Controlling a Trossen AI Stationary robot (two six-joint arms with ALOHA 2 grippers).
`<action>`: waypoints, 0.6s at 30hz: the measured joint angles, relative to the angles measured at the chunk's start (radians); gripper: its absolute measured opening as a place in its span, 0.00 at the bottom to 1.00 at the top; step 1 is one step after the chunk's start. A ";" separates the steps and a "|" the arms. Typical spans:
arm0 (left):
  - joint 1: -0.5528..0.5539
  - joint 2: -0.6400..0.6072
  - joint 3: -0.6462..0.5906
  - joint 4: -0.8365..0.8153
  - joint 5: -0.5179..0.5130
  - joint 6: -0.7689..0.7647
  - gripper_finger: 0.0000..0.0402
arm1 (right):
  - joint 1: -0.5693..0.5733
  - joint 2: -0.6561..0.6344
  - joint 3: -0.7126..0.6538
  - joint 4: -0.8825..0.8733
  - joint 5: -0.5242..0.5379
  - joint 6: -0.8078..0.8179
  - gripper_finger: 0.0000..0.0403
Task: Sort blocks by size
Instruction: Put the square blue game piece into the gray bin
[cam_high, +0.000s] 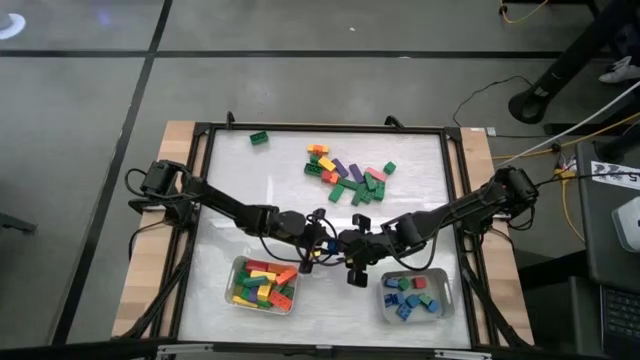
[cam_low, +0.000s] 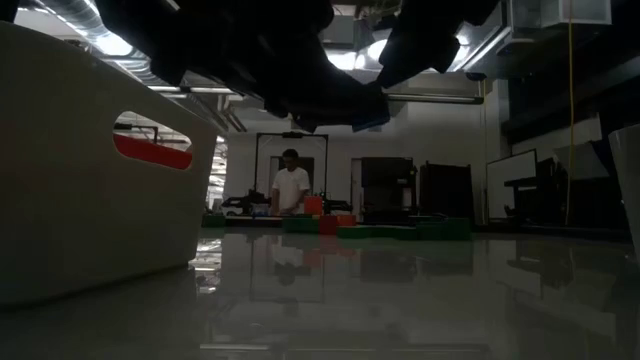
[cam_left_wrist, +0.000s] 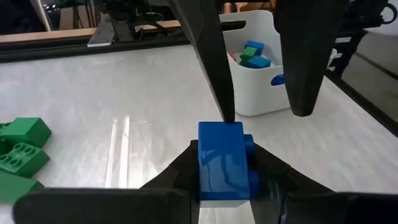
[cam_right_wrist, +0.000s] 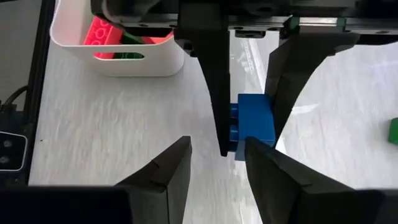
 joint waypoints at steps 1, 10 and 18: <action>0.001 0.000 0.000 -0.001 0.000 -0.003 0.20 | 0.000 0.000 0.000 -0.001 0.002 0.000 0.38; 0.005 -0.161 0.005 -0.307 -0.097 -0.051 0.20 | -0.001 0.000 -0.001 0.004 0.002 0.000 0.38; -0.027 -0.371 0.004 -0.605 -0.099 -0.085 0.20 | -0.001 0.000 -0.001 0.004 0.002 0.000 0.38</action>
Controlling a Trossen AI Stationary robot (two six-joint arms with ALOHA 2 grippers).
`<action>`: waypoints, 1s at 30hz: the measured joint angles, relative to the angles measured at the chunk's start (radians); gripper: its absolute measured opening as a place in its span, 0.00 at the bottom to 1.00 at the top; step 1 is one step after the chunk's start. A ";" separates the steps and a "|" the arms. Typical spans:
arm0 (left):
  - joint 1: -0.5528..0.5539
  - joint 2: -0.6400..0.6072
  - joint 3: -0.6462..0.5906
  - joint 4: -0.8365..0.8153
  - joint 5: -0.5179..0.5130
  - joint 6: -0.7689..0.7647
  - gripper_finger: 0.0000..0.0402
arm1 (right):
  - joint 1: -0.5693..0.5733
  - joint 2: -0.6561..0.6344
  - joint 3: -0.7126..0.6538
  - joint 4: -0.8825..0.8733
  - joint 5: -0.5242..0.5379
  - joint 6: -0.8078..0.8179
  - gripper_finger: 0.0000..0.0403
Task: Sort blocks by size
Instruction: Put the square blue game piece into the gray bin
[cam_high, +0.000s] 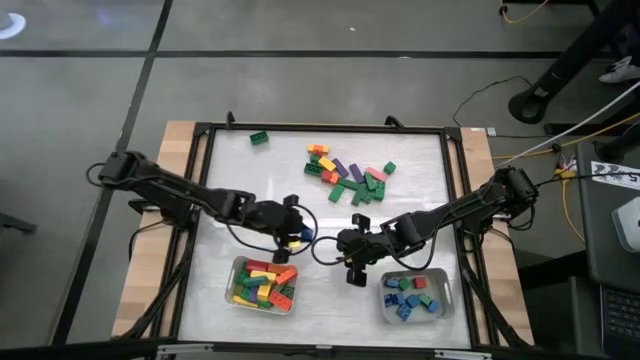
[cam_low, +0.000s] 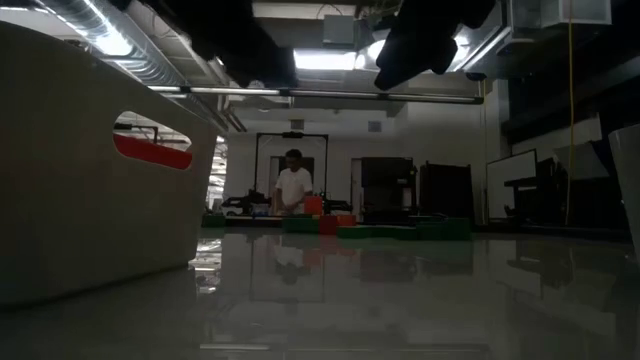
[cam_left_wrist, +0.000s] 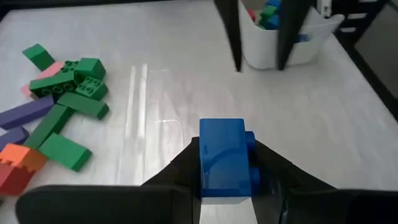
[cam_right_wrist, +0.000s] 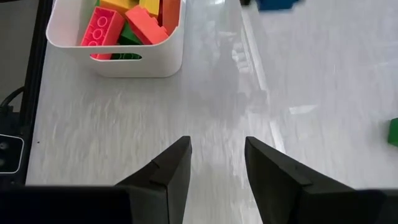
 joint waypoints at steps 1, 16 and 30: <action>-0.004 -0.010 0.000 -0.005 0.000 -0.012 0.20 | 0.000 0.000 0.000 -0.001 0.000 0.000 0.38; -0.034 0.024 -0.001 0.032 -0.008 -0.120 0.20 | 0.000 0.000 0.000 0.102 0.054 -0.002 0.38; 0.022 0.304 -0.003 0.184 -0.010 -0.167 0.20 | 0.000 0.000 0.000 0.102 0.061 -0.002 0.38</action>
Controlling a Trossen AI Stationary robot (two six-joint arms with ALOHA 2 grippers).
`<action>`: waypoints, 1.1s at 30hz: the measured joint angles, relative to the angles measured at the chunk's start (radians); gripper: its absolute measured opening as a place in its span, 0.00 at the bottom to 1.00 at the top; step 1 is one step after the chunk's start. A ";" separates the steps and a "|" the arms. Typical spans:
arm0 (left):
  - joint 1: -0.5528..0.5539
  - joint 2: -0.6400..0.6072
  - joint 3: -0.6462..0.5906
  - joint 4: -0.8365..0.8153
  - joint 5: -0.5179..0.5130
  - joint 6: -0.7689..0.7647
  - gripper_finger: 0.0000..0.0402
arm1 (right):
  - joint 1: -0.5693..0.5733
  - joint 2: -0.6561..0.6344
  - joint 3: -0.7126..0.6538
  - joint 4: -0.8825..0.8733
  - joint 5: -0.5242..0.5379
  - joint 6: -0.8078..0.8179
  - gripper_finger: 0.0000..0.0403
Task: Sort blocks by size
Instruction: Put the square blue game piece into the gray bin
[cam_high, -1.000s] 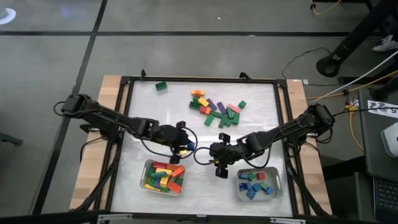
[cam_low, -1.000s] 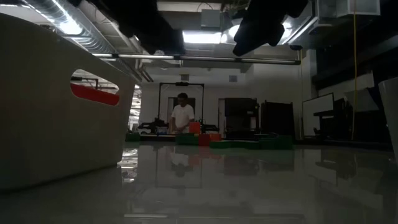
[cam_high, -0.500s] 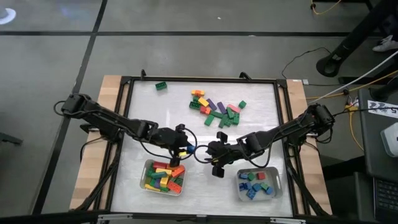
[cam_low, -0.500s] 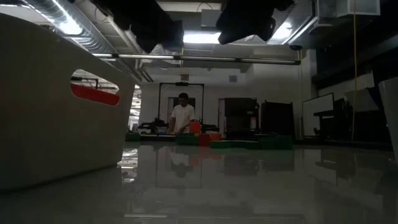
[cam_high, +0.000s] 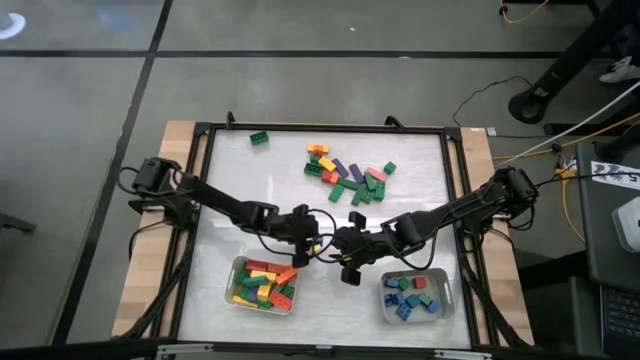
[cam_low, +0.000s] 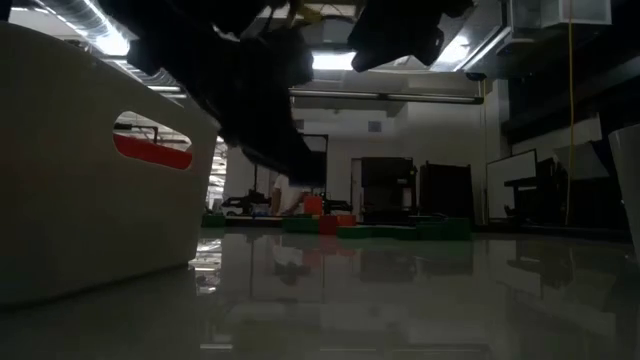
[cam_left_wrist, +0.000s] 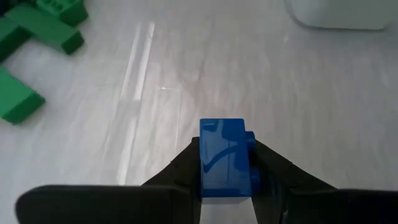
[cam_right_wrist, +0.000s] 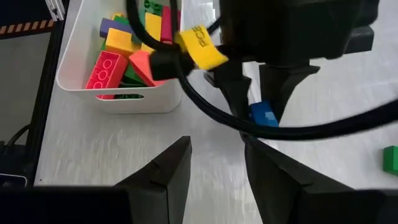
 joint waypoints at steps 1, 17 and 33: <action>0.003 0.005 0.000 0.000 0.000 0.000 0.20 | 0.000 0.000 0.000 0.000 0.000 0.000 0.38; 0.003 0.006 0.000 -0.003 0.000 0.072 0.20 | 0.000 0.000 0.000 0.000 0.000 0.001 0.38; 0.002 0.005 0.000 -0.003 0.000 0.072 0.20 | 0.000 -0.001 0.000 0.000 -0.001 0.001 0.38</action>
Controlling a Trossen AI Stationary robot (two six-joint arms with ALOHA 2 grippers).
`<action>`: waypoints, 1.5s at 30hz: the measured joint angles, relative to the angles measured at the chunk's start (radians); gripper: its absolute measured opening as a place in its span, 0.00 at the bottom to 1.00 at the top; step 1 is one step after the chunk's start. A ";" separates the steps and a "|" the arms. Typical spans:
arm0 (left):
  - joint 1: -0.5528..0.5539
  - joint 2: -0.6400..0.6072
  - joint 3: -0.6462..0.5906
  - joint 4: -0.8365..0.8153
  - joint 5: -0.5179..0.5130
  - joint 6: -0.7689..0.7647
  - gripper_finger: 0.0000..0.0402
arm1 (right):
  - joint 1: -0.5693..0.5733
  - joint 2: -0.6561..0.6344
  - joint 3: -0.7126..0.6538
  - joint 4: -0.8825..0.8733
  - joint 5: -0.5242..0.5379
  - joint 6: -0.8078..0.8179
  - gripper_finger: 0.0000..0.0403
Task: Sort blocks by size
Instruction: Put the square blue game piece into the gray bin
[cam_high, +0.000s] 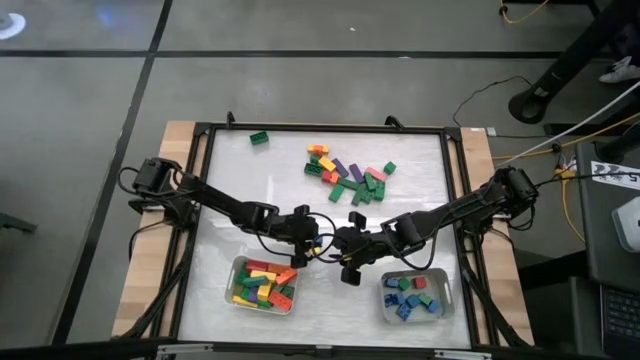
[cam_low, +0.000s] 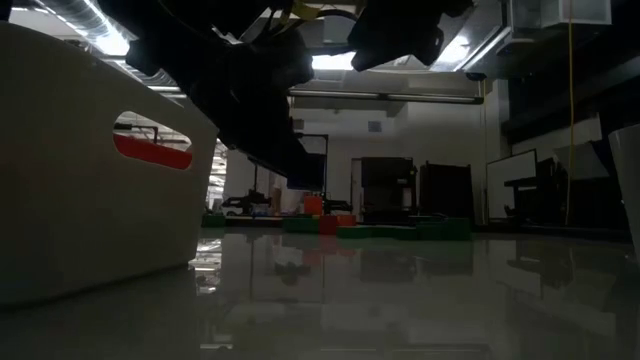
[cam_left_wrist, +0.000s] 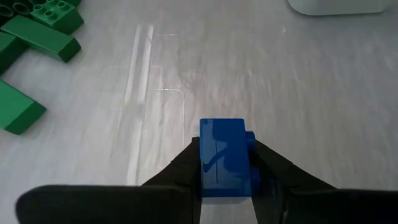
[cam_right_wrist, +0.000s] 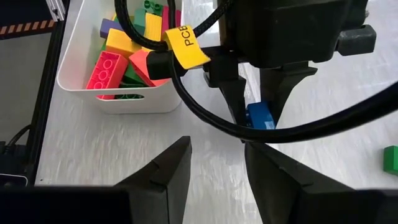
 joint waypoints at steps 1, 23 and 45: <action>0.000 0.000 0.000 0.000 0.000 0.000 0.20 | 0.000 0.000 0.000 0.000 0.000 0.000 0.38; 0.000 0.000 0.000 0.000 0.000 0.000 0.20 | 0.000 -0.001 0.000 -0.006 0.002 -0.002 0.38; 0.000 0.000 0.001 0.000 0.000 0.000 0.20 | 0.000 -0.001 0.000 -0.050 0.093 0.000 0.71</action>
